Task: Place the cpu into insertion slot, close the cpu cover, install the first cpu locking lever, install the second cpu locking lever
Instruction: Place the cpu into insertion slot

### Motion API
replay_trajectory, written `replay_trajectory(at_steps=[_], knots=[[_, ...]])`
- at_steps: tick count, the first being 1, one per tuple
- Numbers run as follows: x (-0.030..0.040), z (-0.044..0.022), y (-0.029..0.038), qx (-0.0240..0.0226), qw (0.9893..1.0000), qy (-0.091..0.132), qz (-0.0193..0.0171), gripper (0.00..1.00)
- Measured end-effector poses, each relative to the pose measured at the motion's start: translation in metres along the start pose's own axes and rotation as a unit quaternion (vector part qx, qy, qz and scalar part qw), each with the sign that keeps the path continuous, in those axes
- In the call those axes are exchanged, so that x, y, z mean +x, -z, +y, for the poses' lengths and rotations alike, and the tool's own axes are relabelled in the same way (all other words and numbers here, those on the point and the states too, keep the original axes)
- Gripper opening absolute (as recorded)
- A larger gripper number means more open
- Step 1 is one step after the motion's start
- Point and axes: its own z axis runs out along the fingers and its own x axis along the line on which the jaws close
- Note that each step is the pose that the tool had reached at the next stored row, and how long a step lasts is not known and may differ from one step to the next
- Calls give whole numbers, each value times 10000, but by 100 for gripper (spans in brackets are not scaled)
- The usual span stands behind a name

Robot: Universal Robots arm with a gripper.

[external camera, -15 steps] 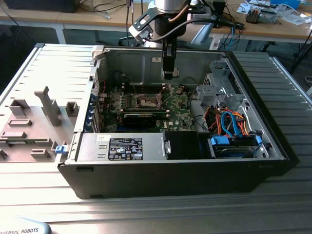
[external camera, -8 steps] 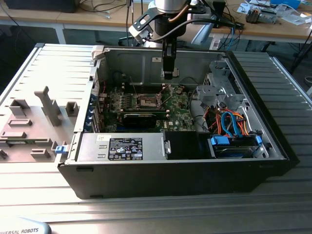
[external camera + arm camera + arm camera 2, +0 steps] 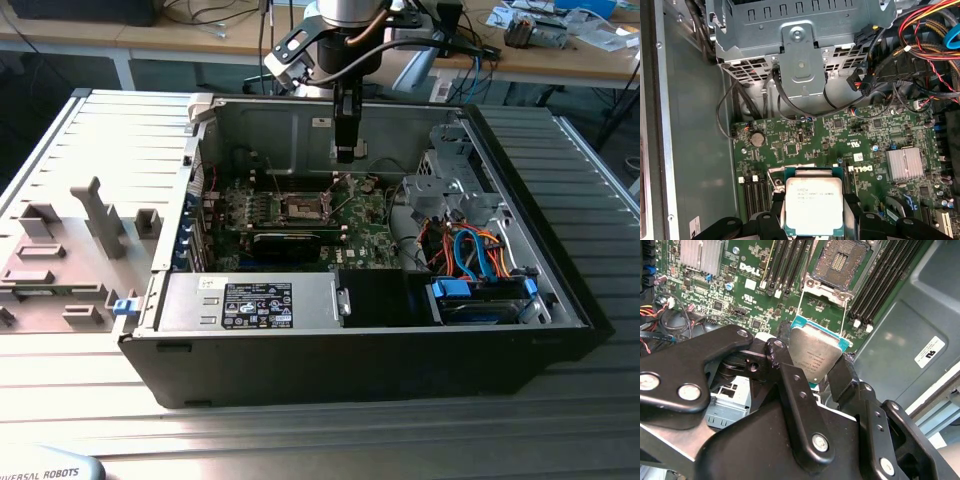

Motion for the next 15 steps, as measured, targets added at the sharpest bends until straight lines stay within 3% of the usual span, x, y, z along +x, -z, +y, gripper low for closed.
replay_trajectory(at_steps=[10,11,15], knots=[[0,1,-1,6,10000,0,-2,54],[0,1,-2,36,10000,1,-10,54],[1,4,-5,338,9994,-1,-57,54]])
